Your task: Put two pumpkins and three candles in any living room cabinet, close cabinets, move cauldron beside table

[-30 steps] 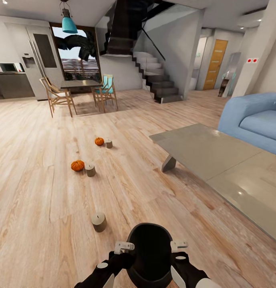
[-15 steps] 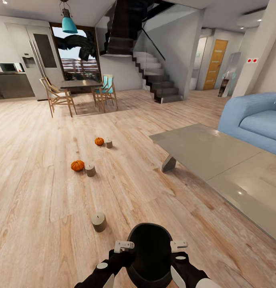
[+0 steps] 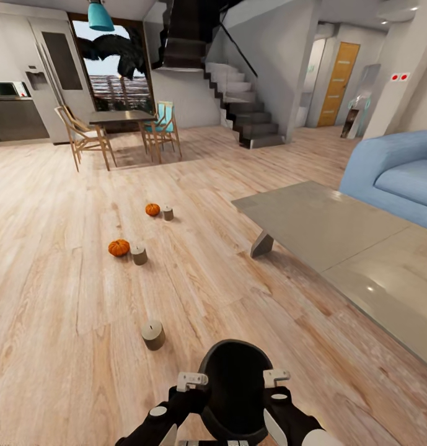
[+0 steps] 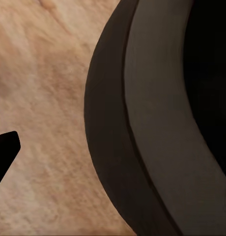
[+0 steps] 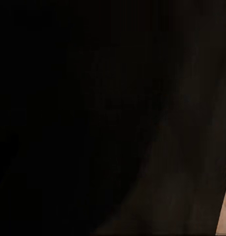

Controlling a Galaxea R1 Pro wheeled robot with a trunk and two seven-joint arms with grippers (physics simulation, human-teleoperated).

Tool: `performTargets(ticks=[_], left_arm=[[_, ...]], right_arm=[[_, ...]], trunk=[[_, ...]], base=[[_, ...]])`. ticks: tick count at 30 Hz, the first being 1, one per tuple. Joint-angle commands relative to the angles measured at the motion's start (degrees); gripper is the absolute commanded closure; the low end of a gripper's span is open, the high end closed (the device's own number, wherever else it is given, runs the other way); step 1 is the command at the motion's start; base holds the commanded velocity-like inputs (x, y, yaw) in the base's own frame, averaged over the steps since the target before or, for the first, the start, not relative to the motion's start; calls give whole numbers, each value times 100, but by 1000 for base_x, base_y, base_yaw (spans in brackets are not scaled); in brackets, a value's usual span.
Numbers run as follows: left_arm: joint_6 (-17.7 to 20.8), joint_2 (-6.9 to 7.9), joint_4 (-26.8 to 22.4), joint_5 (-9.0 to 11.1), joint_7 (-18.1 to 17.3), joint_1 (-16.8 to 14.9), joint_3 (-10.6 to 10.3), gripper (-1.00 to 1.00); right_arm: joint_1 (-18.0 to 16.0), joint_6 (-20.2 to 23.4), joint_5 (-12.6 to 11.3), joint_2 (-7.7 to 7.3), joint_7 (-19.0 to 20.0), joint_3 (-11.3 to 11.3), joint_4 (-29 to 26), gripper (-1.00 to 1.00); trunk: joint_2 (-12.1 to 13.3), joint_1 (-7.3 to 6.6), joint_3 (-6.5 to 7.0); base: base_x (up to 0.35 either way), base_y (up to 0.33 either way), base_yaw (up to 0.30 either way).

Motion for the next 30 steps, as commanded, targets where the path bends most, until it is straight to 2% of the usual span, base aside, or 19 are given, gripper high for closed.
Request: performTargets(ticks=[1, 14, 15, 30], left_arm=[[25, 7, 0, 32, 22, 0, -13, -100], [24, 7, -2, 32, 18, -1, -10, -100], [22, 7, -3, 32, 17, -1, -9, -100], [18, 7, -2, 32, -15, 2, -10, -100]], right_arm=[[4, 49, -11, -2, -32, 18, 94, -100], [5, 49, -11, -1, -32, 18, 94, -100], [5, 49, -11, -1, -32, 18, 94, 100], [4, 49, -11, -7, -32, 18, 94, 100]], trunk=[[-1, 1, -7], [-1, 1, -7], [-1, 1, -7], [-1, 1, -7]], base=[[0, 0, 0], [0, 0, 0], [0, 0, 0], [0, 0, 0]])
